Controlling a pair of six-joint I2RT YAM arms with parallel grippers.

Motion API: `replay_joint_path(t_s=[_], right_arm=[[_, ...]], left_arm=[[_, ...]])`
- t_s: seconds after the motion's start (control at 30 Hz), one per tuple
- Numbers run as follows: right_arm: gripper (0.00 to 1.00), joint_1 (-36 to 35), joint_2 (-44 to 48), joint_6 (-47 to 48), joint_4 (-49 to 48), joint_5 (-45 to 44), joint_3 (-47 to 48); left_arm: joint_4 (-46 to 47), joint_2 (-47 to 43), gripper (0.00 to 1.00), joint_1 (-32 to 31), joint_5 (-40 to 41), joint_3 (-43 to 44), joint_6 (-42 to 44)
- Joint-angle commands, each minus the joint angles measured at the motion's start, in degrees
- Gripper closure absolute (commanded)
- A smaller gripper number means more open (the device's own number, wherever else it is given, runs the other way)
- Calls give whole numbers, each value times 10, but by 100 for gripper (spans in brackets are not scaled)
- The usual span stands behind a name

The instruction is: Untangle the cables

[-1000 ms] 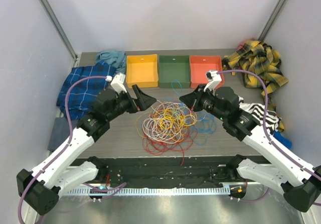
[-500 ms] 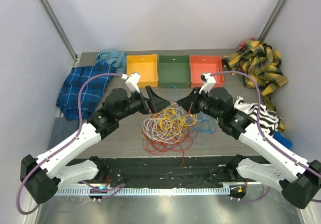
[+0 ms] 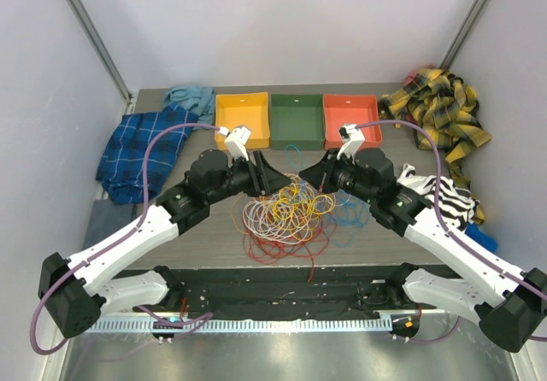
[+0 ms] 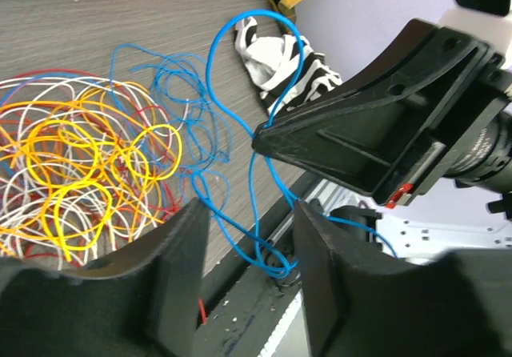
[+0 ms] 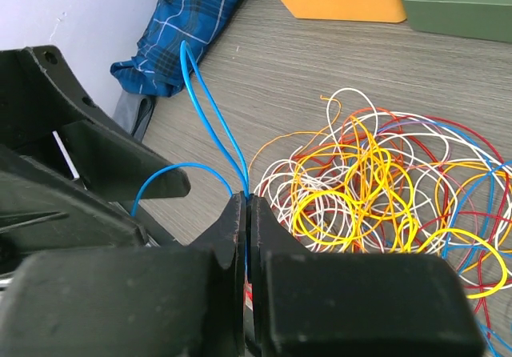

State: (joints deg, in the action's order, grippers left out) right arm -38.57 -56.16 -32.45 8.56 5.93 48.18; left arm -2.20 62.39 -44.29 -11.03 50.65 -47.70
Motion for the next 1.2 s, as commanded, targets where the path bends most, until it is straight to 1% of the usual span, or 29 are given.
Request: replay_joint_path(t_s=[0.0, 0.03, 0.07, 0.13, 0.17, 0.2, 0.23, 0.27, 0.3, 0.33, 0.37, 0.43, 0.47, 0.53, 0.63, 0.77, 0.9, 1.1, 1.17], right_arm=[[99, -5, 1, -5, -31, 9, 16], [99, -7, 0, -6, -31, 9, 16], [99, -7, 1, -5, -31, 11, 16], [99, -10, 3, -4, -30, 12, 17], [99, -11, 4, -3, -28, 14, 17], [99, -11, 7, -4, -25, 14, 18], [99, -11, 9, -4, -23, 14, 18], [89, -11, 10, -4, -21, 6, 19], [59, -11, 14, -5, -9, -2, 24], [46, -11, 18, -6, -2, -14, 27], [37, -11, 21, -6, 7, -23, 30], [23, -12, 37, -9, 29, -57, 34], [20, -12, 44, -9, 31, -79, 33], [14, -11, 67, -10, 31, -101, 26], [14, -11, 73, -8, 22, -93, 17], [19, -11, 52, -16, -11, -47, 6], [22, -19, 42, -16, -50, -8, 2], [22, -42, 32, 12, -51, -13, 9], [22, -44, 25, 13, -56, -9, 6]], left_arm=[[-1, -14, 57, 0, 7, -5, 10], [-1, -13, 63, -1, 7, -5, 10], [-1, -12, 73, 0, 7, -4, 10], [-3, -10, 82, -1, 3, 0, 10], [-4, -6, 98, -1, 4, 1, 10], [-9, -4, 100, -1, 3, 5, 12], [-12, -3, 100, 0, 7, 11, 16], [-18, -3, 100, -1, 13, 14, 19], [-35, -10, 100, -1, 22, 18, 23], [-43, -17, 100, -1, 33, 22, 37], [-55, -24, 100, 0, 63, 30, 44], [-97, -43, 100, -1, 95, 43, 70], [-111, -47, 100, -1, 129, 57, 76], [-148, -57, 100, 0, 153, 71, 90], [-177, -59, 100, 0, 176, 99, 110], [-178, -50, 100, -1, 178, 133, 118], [-178, -26, 100, -1, 181, 194, 120], [-180, 23, 100, 0, 167, 294, 130], [-179, 35, 100, 0, 164, 313, 130]])
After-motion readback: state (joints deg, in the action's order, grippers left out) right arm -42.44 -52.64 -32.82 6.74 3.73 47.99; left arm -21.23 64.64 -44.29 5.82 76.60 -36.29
